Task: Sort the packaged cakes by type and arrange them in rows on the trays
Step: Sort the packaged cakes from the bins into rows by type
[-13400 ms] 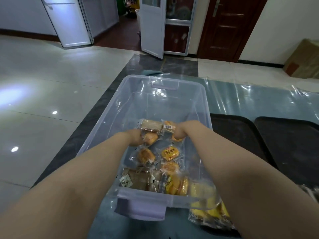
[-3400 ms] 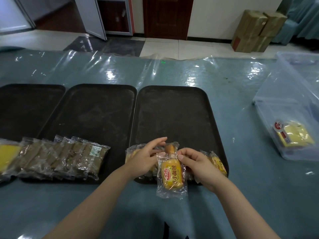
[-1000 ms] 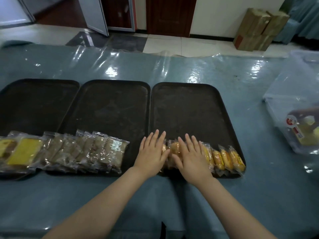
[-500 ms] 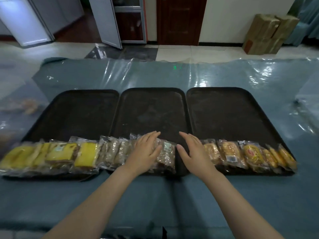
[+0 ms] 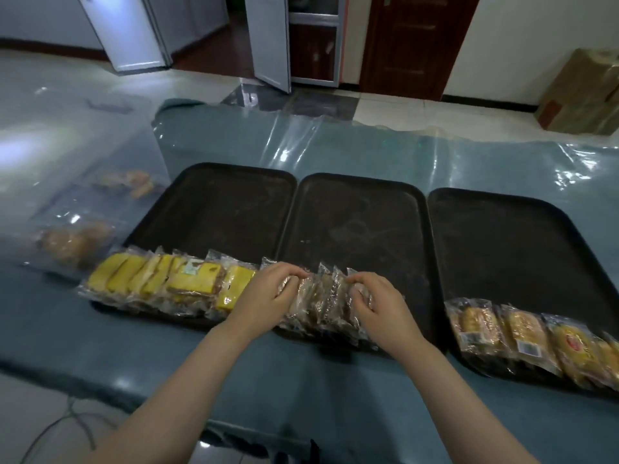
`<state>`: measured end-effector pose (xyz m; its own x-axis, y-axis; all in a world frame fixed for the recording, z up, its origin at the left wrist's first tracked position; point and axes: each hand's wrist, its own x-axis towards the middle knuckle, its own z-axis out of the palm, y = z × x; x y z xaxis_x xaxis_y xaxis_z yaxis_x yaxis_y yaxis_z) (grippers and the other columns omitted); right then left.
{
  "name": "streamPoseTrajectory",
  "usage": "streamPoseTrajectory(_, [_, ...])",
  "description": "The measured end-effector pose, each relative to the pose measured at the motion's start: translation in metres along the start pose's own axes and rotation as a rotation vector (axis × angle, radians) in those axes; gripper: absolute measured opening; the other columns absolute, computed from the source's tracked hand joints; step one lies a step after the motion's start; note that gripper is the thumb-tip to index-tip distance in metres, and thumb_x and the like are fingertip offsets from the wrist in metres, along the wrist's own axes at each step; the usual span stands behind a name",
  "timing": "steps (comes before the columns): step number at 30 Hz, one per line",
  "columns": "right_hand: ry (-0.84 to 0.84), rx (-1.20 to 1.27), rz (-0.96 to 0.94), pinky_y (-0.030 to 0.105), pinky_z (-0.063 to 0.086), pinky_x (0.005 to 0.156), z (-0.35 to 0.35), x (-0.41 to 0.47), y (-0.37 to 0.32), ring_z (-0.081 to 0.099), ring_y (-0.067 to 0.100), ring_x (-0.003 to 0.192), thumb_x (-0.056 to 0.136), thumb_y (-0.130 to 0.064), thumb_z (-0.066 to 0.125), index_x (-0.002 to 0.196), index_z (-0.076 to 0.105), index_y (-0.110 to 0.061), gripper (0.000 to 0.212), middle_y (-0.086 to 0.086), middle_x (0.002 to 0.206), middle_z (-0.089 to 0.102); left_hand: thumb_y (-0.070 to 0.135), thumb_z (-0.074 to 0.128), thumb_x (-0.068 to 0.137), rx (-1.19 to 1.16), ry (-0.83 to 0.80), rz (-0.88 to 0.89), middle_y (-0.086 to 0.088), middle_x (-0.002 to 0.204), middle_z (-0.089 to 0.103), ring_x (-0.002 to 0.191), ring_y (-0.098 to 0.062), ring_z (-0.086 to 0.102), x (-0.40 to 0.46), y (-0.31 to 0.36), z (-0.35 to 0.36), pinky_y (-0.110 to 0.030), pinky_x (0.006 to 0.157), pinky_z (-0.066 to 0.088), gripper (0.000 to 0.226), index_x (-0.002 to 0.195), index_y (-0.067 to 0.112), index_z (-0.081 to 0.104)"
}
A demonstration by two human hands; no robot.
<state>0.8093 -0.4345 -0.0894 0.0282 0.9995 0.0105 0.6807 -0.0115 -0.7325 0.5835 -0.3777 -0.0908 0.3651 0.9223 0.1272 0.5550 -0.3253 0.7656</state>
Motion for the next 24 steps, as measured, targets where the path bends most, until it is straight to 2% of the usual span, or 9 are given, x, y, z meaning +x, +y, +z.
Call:
streamPoseTrajectory(2, [-0.015,0.012,-0.005,0.009,0.037,0.084,0.007,0.006,-0.008,0.051,-0.002,0.108,0.099,-0.021,0.053,0.114,0.063,-0.031,0.02,-0.022,0.109,0.058,0.011,0.052,0.098,-0.022,0.012,-0.006,0.019,0.102,0.065,0.102,0.003,0.058,-0.005,-0.004,-0.007,-0.011,0.085,0.043,0.023,0.103,0.026,0.069])
streamPoseTrajectory(4, [-0.039,0.002,-0.021,0.015,0.04,0.085,0.015,0.013,-0.014,0.054,0.0,0.104,0.098,-0.019,0.054,0.111,0.064,-0.031,0.02,-0.018,0.108,0.062,0.008,0.053,0.098,-0.032,0.046,-0.017,0.022,0.101,0.064,0.101,0.006,0.057,-0.007,-0.01,-0.015,-0.005,0.081,0.039,0.024,0.101,0.027,0.068])
streamPoseTrajectory(6, [-0.04,0.05,-0.015,0.011,0.043,0.082,0.023,0.019,-0.023,0.058,0.0,0.096,0.096,-0.016,0.056,0.107,0.066,-0.029,0.02,-0.017,0.107,0.065,0.009,0.053,0.098,-0.057,0.078,-0.059,0.02,0.104,0.065,0.102,0.006,0.057,-0.009,-0.018,-0.023,-0.004,0.082,0.039,0.023,0.105,0.025,0.068])
streamPoseTrajectory(8, [-0.031,0.079,0.009,0.011,0.045,0.081,0.031,0.025,-0.034,0.059,-0.003,0.093,0.096,-0.015,0.056,0.105,0.067,-0.028,0.019,-0.019,0.104,0.065,0.012,0.054,0.098,-0.069,0.082,-0.085,0.02,0.106,0.065,0.103,0.005,0.057,-0.011,-0.03,-0.031,-0.007,0.084,0.041,0.022,0.108,0.028,0.067])
streamPoseTrajectory(12, [-0.162,-0.014,0.015,0.013,0.045,0.07,0.057,0.04,-0.059,0.059,0.0,0.077,0.096,-0.019,0.056,0.108,0.066,-0.029,0.018,-0.017,0.101,0.065,0.017,0.053,0.099,-0.061,0.018,-0.078,0.02,0.108,0.065,0.107,0.002,0.058,-0.008,-0.063,-0.054,-0.018,0.091,0.045,0.022,0.109,0.031,0.065])
streamPoseTrajectory(15, [-0.146,-0.013,0.01,0.015,0.045,0.081,0.091,0.051,-0.079,0.06,-0.001,0.09,0.096,-0.018,0.058,0.108,0.068,-0.027,0.018,-0.014,0.104,0.067,0.015,0.054,0.098,-0.069,-0.013,-0.071,0.021,0.107,0.064,0.105,0.002,0.058,-0.007,-0.089,-0.081,-0.021,0.091,0.047,0.022,0.106,0.033,0.064])
streamPoseTrajectory(17, [-0.111,0.046,0.051,0.008,0.043,0.082,0.117,0.055,-0.097,0.06,-0.003,0.092,0.095,-0.018,0.059,0.108,0.068,-0.028,0.018,-0.016,0.104,0.067,0.015,0.054,0.097,-0.047,-0.074,-0.05,0.021,0.105,0.063,0.103,0.001,0.058,-0.011,-0.108,-0.106,-0.019,0.089,0.046,0.021,0.106,0.03,0.066])
streamPoseTrajectory(21, [-0.052,0.118,0.1,0.023,0.049,0.085,0.168,0.063,-0.134,0.06,0.001,0.095,0.094,-0.018,0.06,0.103,0.064,-0.036,0.021,-0.02,0.104,0.065,0.015,0.053,0.097,0.019,-0.158,-0.014,0.021,0.109,0.061,0.108,0.005,0.054,-0.017,-0.149,-0.162,-0.016,0.093,0.041,0.023,0.104,0.033,0.065])
streamPoseTrajectory(24, [-0.032,0.126,0.081,0.013,0.042,0.085,0.198,0.064,-0.16,0.054,-0.011,0.101,0.095,-0.018,0.059,0.1,0.06,-0.041,0.024,-0.024,0.105,0.062,0.017,0.053,0.094,0.012,-0.138,0.005,0.02,0.109,0.061,0.109,0.001,0.056,-0.022,-0.171,-0.199,-0.018,0.094,0.042,0.023,0.103,0.036,0.064])
